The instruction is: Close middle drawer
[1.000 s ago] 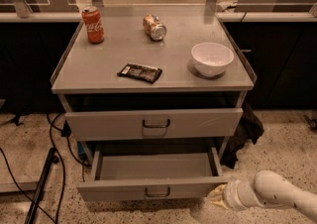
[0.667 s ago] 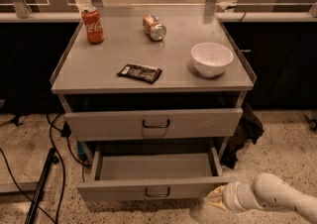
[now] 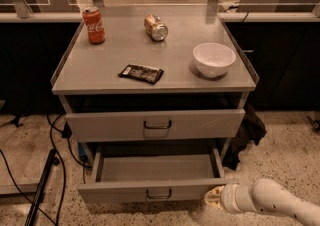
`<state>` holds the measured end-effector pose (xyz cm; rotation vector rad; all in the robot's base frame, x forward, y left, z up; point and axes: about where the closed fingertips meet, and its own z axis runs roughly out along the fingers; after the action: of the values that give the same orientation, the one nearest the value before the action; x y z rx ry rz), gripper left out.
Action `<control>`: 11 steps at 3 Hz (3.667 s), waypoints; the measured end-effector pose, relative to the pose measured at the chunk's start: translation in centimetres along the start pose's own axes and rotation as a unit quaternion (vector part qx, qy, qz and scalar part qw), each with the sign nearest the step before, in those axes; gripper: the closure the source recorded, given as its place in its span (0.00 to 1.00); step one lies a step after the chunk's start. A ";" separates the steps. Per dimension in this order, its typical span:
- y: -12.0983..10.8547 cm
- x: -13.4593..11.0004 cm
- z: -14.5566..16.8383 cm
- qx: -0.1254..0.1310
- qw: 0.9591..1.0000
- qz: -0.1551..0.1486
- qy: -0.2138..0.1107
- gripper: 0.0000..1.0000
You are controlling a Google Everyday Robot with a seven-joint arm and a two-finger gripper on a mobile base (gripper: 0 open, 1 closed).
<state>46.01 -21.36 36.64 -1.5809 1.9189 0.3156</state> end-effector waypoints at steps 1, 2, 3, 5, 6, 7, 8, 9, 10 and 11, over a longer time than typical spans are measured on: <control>-1.2 -0.2 0.5 0.020 0.999 -0.033 -0.007 1.00; -2.6 -0.1 1.1 0.040 0.998 -0.055 -0.015 1.00; -4.1 0.1 1.7 0.064 0.995 -0.070 -0.023 1.00; -7.1 0.7 2.8 0.109 0.990 -0.081 -0.040 1.00; -8.7 0.7 3.3 0.126 0.987 -0.086 -0.044 1.00; -10.7 0.4 3.7 0.148 0.983 -0.092 -0.053 1.00; -12.0 0.2 4.0 0.161 0.981 -0.094 -0.059 1.00; -13.2 0.1 4.6 0.168 0.979 -0.095 -0.064 1.00; -13.7 0.0 4.9 0.172 0.978 -0.095 -0.068 1.00; -13.4 -0.4 5.1 0.151 0.982 -0.094 -0.058 1.00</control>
Offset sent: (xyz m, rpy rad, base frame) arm 0.0471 -0.0043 -0.0030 -0.0210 -0.2086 0.0554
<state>60.35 -21.59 35.61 -1.4894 1.6265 0.0318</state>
